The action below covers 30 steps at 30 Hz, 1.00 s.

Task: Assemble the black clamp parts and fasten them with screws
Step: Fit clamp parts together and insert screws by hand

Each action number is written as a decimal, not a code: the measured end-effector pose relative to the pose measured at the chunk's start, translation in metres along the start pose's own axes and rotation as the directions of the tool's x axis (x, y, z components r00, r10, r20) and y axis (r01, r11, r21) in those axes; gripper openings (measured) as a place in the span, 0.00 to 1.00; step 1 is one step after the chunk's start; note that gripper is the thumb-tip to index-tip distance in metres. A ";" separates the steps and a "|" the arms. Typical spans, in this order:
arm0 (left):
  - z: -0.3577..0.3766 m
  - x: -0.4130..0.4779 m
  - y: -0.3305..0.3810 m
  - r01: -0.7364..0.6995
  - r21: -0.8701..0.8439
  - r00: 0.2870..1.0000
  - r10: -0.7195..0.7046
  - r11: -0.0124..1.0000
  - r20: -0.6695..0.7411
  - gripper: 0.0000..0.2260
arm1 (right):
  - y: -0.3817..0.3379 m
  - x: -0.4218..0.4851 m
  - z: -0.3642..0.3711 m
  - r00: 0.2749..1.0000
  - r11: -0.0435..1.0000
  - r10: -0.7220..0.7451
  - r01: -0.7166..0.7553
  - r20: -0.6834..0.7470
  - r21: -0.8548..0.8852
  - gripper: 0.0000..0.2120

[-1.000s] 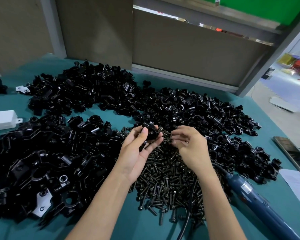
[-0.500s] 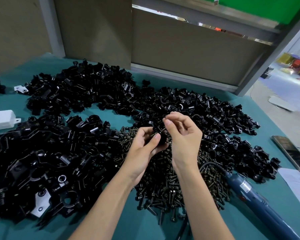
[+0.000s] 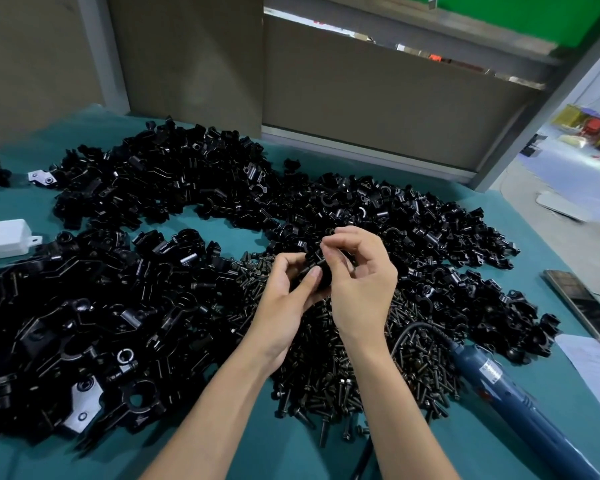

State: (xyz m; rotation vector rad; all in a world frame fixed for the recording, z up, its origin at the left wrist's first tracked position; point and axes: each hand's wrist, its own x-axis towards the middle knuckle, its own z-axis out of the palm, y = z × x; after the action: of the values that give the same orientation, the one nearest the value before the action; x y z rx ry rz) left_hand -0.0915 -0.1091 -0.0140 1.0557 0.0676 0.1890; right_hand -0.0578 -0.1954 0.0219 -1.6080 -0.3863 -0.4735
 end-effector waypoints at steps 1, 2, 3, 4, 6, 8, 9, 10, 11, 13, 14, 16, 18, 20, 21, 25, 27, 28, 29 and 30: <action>-0.001 0.000 0.000 -0.004 0.014 1.000 0.004 1.000 0.000 0.06 | 0.000 0.000 0.000 1.000 1.000 -0.002 0.002 0.006 -0.006 0.15; -0.001 0.001 -0.001 -0.008 0.029 1.000 0.008 1.000 0.001 0.06 | 0.000 0.000 0.000 1.000 1.000 0.001 -0.001 0.016 -0.007 0.15; -0.002 0.001 -0.001 -0.013 0.049 1.000 0.013 0.999 0.000 0.07 | 0.000 0.000 -0.001 1.000 1.000 0.008 -0.008 0.028 -0.005 0.15; -0.004 0.001 -0.001 -0.019 0.075 1.000 0.019 0.997 0.001 0.07 | 0.000 0.000 -0.001 0.999 1.000 0.012 -0.011 0.042 -0.005 0.14; -0.006 0.002 -0.002 -0.038 0.140 0.999 0.039 0.989 0.000 0.07 | 0.000 0.001 -0.002 0.998 1.000 0.007 -0.006 0.067 -0.017 0.13; -0.008 0.002 -0.002 -0.056 0.195 0.998 0.058 0.979 -0.005 0.07 | -0.001 0.002 -0.003 0.996 1.000 0.005 -0.003 0.092 -0.026 0.13; -0.009 0.002 -0.001 -0.062 0.216 0.998 0.066 0.974 -0.011 0.07 | -0.001 0.002 -0.003 0.994 1.000 0.010 -0.007 0.107 -0.027 0.15; -0.010 0.003 -0.001 -0.067 0.236 0.997 0.072 0.969 -0.015 0.07 | -0.001 0.003 -0.004 0.992 1.000 0.017 -0.014 0.122 -0.026 0.16; -0.011 0.003 -0.001 -0.069 0.252 0.997 0.075 0.965 -0.015 0.08 | -0.001 0.003 -0.005 0.991 0.999 0.024 -0.021 0.134 -0.025 0.18; -0.012 0.003 0.000 -0.070 0.273 0.998 0.070 0.960 0.012 0.08 | -0.002 0.005 -0.006 0.988 0.999 0.039 -0.037 0.149 -0.019 0.18; -0.012 0.003 0.000 -0.069 0.275 0.998 0.062 0.959 0.033 0.08 | -0.002 0.005 -0.007 0.987 0.999 0.045 -0.044 0.154 -0.009 0.18; -0.010 0.002 0.001 -0.061 0.235 0.997 0.048 0.970 0.059 0.07 | -0.003 0.007 -0.008 0.986 0.999 0.045 -0.048 0.159 0.012 0.16; -0.008 0.001 0.001 -0.041 0.140 0.998 0.034 0.989 0.055 0.07 | -0.003 0.008 -0.010 0.984 0.998 0.046 -0.053 0.172 0.036 0.16; -0.007 0.000 0.002 -0.024 0.068 0.998 0.020 0.997 0.062 0.06 | -0.003 0.008 -0.012 0.982 0.999 0.045 -0.049 0.182 0.018 0.15; -0.006 0.000 0.003 -0.016 0.044 0.997 0.012 0.999 0.070 0.06 | -0.003 0.008 -0.013 0.982 0.999 0.039 -0.039 0.184 -0.006 0.15; -0.006 0.000 0.006 0.002 -0.029 0.996 0.001 1.000 0.085 0.07 | -0.003 0.008 -0.018 0.985 0.997 0.068 -0.061 0.156 -0.051 0.12; -0.006 0.000 0.007 0.004 -0.038 0.997 -0.001 0.999 0.078 0.08 | -0.002 0.009 -0.022 0.983 0.989 0.059 -0.033 0.173 -0.146 0.06; -0.006 0.000 0.007 0.008 -0.035 0.997 -0.005 0.999 0.075 0.08 | -0.002 0.009 -0.024 0.980 0.982 0.053 -0.016 0.193 -0.189 0.04; -0.006 0.000 0.007 0.012 -0.031 0.997 -0.010 0.999 0.071 0.08 | -0.002 0.009 -0.026 0.976 0.976 0.046 0.001 0.212 -0.218 0.03; -0.006 0.000 0.007 0.018 -0.029 0.998 -0.016 0.999 0.065 0.08 | -0.001 0.010 -0.028 0.973 0.973 0.037 0.017 0.229 -0.231 0.02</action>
State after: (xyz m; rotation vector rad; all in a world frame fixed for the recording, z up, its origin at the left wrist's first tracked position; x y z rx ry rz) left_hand -0.0931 -0.1010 -0.0110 1.0307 0.0148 0.1398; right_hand -0.0525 -0.2237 0.0298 -1.9003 -0.5131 -0.3321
